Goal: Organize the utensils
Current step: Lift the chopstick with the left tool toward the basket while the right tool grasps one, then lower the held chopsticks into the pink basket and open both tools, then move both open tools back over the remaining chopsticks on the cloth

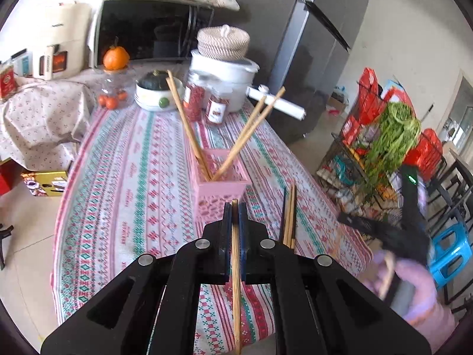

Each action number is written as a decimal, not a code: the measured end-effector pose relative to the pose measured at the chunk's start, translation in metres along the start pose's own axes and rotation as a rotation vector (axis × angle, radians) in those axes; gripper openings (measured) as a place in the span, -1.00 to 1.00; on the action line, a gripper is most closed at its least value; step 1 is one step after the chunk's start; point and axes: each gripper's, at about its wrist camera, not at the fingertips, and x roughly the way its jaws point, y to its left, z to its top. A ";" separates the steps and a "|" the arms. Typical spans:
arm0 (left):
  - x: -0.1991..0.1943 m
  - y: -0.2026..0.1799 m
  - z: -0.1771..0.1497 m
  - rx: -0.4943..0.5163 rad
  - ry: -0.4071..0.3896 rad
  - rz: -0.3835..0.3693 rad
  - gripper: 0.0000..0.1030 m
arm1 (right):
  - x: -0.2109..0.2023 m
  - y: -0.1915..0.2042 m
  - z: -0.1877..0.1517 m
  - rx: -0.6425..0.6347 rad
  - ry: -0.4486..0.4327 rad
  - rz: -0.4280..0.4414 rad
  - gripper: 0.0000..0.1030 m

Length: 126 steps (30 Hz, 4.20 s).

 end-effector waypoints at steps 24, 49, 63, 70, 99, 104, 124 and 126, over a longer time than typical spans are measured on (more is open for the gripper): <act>-0.093 -0.024 0.082 -0.030 -0.256 0.119 -0.94 | -0.139 0.013 -0.015 -0.117 -0.122 0.335 -0.88; -0.058 0.020 0.102 -0.187 -0.312 0.239 -0.85 | -0.149 0.023 0.038 -0.057 -0.177 0.396 -0.88; -0.025 0.080 0.001 -0.267 -0.127 0.331 -0.75 | -0.152 0.110 0.098 -0.067 -0.315 0.399 -0.88; -0.030 0.091 0.005 -0.290 -0.145 0.323 -0.75 | -0.119 0.140 0.111 -0.075 -0.303 0.371 -0.88; -0.033 0.032 -0.014 -0.109 -0.176 0.338 0.11 | -0.050 0.103 -0.002 -0.315 -0.204 0.081 0.01; -0.029 0.017 -0.024 -0.065 -0.161 0.330 0.37 | -0.040 0.092 -0.012 -0.318 -0.171 0.040 0.20; 0.057 -0.024 -0.081 0.062 0.200 0.237 0.86 | -0.004 -0.016 -0.052 -0.328 0.098 -0.015 0.83; 0.066 -0.032 -0.085 0.086 0.236 0.228 0.86 | -0.004 -0.029 -0.051 -0.279 0.120 0.002 0.83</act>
